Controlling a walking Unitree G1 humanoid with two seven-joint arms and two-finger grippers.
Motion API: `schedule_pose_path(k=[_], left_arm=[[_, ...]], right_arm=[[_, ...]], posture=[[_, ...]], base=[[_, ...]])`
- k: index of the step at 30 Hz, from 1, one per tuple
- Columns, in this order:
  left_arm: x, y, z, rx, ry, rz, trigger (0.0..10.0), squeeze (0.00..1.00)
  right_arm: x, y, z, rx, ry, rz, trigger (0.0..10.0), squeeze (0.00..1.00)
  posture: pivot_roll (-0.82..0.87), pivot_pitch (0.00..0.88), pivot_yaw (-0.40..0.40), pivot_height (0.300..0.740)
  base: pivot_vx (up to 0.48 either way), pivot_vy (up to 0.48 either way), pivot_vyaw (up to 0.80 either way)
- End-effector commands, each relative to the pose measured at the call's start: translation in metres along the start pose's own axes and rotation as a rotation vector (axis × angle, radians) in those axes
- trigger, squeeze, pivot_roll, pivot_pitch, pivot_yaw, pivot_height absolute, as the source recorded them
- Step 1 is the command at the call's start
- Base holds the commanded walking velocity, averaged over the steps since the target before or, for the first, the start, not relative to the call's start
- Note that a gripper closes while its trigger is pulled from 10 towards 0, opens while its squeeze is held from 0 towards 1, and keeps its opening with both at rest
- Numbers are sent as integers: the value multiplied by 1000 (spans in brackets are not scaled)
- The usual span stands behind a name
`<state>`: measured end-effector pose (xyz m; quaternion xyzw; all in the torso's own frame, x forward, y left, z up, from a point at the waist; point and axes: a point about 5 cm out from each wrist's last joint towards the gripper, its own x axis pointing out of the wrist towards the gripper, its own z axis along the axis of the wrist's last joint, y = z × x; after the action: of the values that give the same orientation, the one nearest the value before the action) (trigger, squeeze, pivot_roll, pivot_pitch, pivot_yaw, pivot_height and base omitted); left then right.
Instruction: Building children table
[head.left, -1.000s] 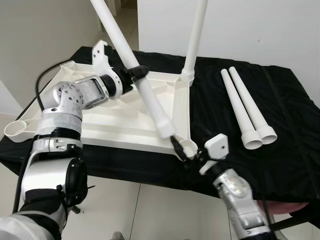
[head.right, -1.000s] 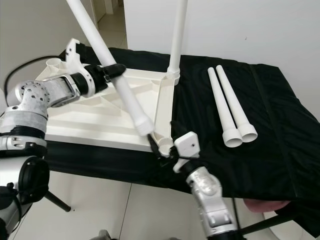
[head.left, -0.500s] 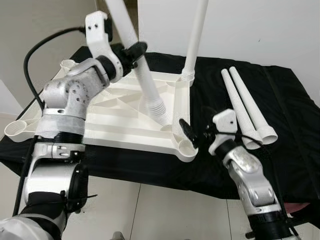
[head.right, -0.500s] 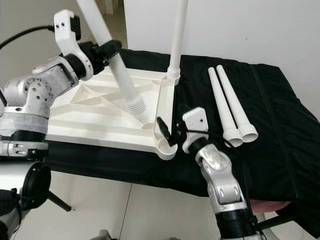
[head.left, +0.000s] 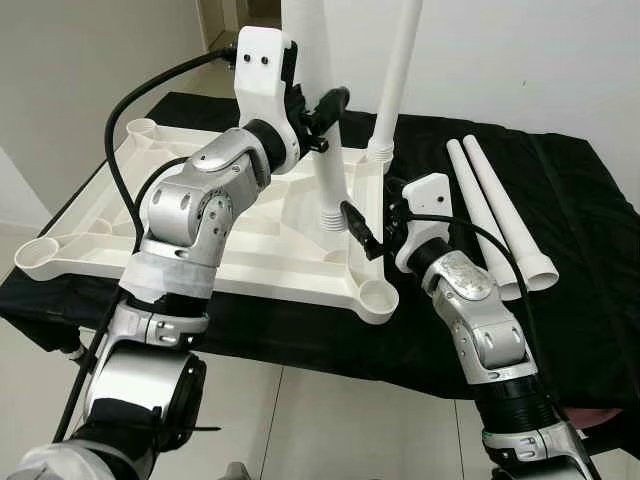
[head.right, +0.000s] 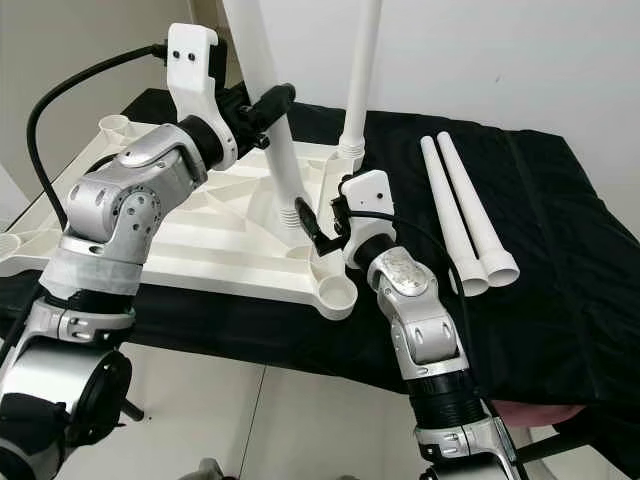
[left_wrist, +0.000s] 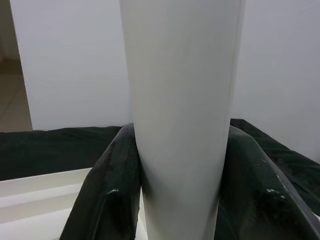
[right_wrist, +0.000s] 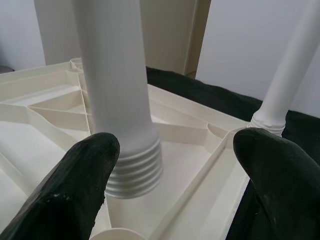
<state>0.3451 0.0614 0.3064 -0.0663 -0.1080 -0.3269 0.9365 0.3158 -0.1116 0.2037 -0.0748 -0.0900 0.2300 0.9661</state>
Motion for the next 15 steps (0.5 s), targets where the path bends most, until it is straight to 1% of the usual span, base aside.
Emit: schedule_pose_path(k=[1, 2, 3, 5, 6, 7, 8, 9, 10, 15], left_arm=[[1, -8, 2, 45, -22, -4, 10000, 0], [1, -8, 2, 45, -22, -4, 10000, 0], [1, -13, 1, 48, -25, -14, 10000, 0], [1, -13, 1, 48, -25, -14, 10000, 0], [1, -18, 1, 50, -28, -21, 10000, 0], [1, -18, 1, 50, -28, -21, 10000, 0], [2, -31, -2, 50, -28, -49, 10000, 0], [3, -35, -3, 49, -27, -57, 10000, 0], [3, -35, -3, 49, -27, -57, 10000, 0], [4, -46, -3, 41, -35, -91, 10000, 0]], right_arm=[[6, 3, 2, 1, 11, 8, 10000, 0], [6, 3, 2, 1, 11, 8, 10000, 0], [9, 6, 2, 2, 17, 14, 10000, 0], [9, 6, 2, 2, 17, 14, 10000, 0], [12, 9, -1, -4, 32, 24, 10000, 0], [12, 9, -1, -4, 32, 24, 10000, 0], [17, 17, -8, -30, 69, 64, 10000, 0], [18, 20, -10, -39, 79, 80, 10000, 0], [18, 20, -10, -39, 79, 80, 10000, 0], [20, 25, -15, -42, 105, 104, 10000, 0]], posture=[[-34, 0, -6, 740], [-34, 0, -6, 740], [-31, 0, -5, 740], [-31, 0, -5, 740], [-31, 0, -5, 740], [-31, 0, -5, 740], [-23, 0, -7, 740], [-22, 0, -8, 740], [-22, 0, -8, 740], [-21, 0, -10, 740]], base=[[0, 0, 0], [0, 0, 0], [0, 0, 0], [0, 0, 0], [0, 0, 0], [0, 0, 0], [0, 0, 0], [0, 0, 0], [0, 0, 0], [0, 0, 0]])
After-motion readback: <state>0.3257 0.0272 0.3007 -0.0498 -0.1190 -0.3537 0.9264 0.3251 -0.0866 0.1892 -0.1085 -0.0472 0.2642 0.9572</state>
